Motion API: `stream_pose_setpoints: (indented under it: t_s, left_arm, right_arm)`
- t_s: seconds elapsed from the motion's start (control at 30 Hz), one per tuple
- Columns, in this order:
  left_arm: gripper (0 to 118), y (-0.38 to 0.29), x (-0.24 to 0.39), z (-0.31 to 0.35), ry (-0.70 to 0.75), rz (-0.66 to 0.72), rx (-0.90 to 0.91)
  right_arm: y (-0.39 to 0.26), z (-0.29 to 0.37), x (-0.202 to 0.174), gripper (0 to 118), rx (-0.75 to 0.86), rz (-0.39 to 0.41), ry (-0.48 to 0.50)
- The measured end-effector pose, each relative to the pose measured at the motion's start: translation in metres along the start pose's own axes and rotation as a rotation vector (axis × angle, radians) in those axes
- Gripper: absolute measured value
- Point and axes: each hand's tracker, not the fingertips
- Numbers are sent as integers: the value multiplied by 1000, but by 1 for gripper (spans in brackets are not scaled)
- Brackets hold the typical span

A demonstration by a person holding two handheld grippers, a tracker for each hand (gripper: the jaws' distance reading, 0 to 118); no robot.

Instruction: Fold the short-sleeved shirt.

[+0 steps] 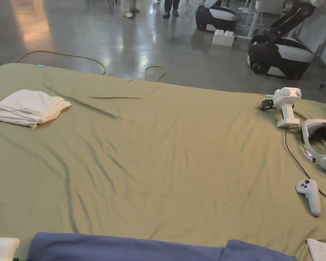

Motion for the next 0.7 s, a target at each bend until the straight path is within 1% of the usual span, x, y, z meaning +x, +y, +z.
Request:
stream_pose_setpoints:
  t_s: [0.03,0.07,0.1,0.17,0.27,0.4,0.47,0.5,0.6,0.7]
  left_arm:
    - [40,3,0,5,3,14,9]
    - [57,7,1,10,12,26,25]
    - [60,11,1,16,9,36,59]
    - [60,21,6,30,-12,52,138]
    - [60,39,17,44,-46,57,260]
    - [60,62,37,49,-41,33,400]
    - [60,72,48,50,-42,11,442]
    - [60,77,54,51,-43,6,449]
    - [59,85,80,60,-48,-28,517]
    - [58,91,98,68,-29,-61,603]
  right_arm:
    - [1,5,4,56,5,12,-49]
    - [2,12,4,61,24,21,-64]
    - [5,22,5,62,54,23,-60]
    - [12,42,4,64,122,22,-81]
    - [27,69,-3,65,280,-3,-77]
    - [52,94,-28,65,505,-13,-124]
    - [66,101,-40,65,533,-16,-126]
    - [70,103,-45,65,569,-32,-118]
    - [81,109,-59,63,672,-62,-50]
    - [89,116,-78,59,806,-77,-39]
